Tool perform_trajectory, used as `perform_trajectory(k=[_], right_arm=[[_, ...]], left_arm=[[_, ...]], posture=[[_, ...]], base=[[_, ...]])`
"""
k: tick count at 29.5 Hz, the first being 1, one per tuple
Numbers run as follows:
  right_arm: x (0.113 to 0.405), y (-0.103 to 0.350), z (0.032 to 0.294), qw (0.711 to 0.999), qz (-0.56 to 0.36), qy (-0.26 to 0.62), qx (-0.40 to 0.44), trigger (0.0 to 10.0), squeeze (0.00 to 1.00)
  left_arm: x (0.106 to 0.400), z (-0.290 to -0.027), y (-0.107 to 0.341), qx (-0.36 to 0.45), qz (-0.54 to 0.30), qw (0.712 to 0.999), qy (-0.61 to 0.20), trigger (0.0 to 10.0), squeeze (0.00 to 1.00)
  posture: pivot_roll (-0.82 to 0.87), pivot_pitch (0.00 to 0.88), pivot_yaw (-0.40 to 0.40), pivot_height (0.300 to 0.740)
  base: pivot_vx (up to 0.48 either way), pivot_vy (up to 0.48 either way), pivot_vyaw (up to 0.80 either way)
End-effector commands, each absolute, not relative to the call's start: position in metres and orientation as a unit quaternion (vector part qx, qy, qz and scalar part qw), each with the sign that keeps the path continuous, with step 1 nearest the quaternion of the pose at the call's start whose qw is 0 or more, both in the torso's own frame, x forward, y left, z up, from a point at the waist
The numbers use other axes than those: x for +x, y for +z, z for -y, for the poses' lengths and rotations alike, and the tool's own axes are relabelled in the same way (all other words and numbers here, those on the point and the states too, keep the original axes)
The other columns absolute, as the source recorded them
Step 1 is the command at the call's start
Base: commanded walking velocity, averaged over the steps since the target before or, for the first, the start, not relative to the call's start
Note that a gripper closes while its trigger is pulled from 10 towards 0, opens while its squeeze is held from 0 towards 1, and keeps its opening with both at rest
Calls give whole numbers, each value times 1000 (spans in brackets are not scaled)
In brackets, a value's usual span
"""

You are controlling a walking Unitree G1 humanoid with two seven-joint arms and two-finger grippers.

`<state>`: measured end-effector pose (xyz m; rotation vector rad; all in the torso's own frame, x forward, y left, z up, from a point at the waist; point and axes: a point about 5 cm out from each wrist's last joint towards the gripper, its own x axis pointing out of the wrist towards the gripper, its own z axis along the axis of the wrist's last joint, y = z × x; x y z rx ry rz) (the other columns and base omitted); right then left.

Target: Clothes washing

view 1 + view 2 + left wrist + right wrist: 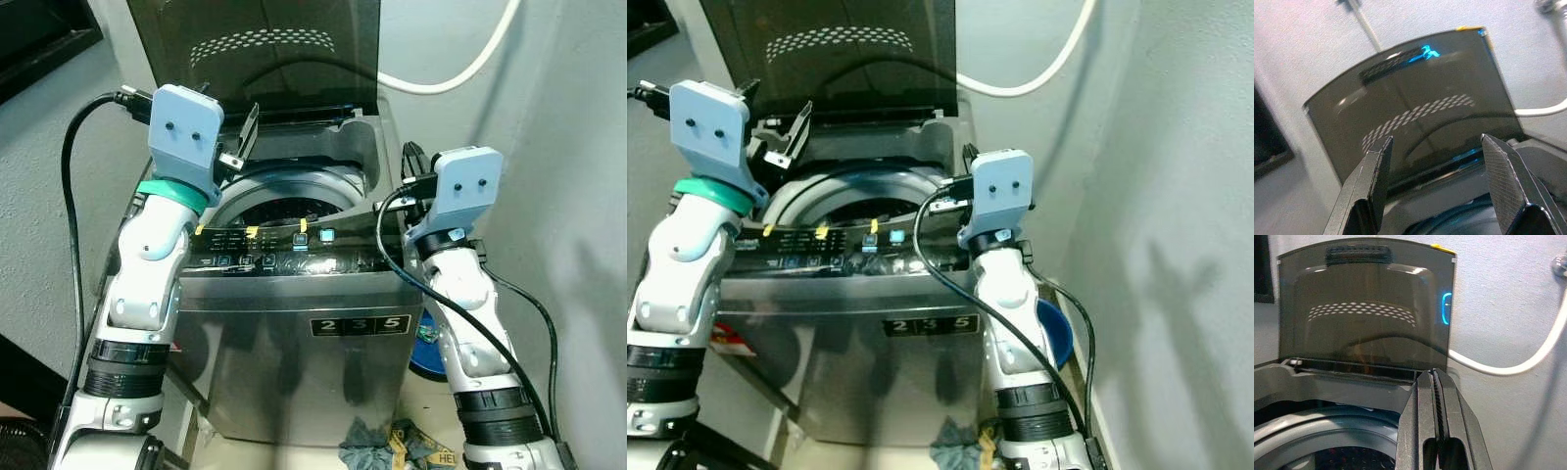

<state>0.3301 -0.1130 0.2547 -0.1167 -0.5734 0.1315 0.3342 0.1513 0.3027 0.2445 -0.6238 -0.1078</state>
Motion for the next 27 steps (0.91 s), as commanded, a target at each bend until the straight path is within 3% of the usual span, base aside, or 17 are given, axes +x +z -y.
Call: perform_trajectory(k=[1, 10, 20, 27], right_arm=[[329, 249, 110, 957, 275, 74, -54, 10000, 0], [330, 233, 131, 968, 236, 69, -44, 10000, 0], [343, 240, 139, 970, 233, 49, -57, 10000, 0], [340, 220, 138, 977, 200, 53, -44, 10000, 0]], left_arm=[[331, -160, 296, 111, 291, 949, -36, 10000, 0], [310, -161, 271, 76, 248, 966, -26, 10000, 0], [301, -165, 238, 60, 171, 983, -26, 10000, 0], [312, -170, 232, 71, 150, 986, -8, 10000, 0]], posture=[[27, 0, 93, 740], [139, 0, -25, 740], [171, 0, -47, 740], [160, 0, -54, 740]], base=[[0, 0, 0], [0, 0, 0], [0, 0, 0], [0, 0, 0]])
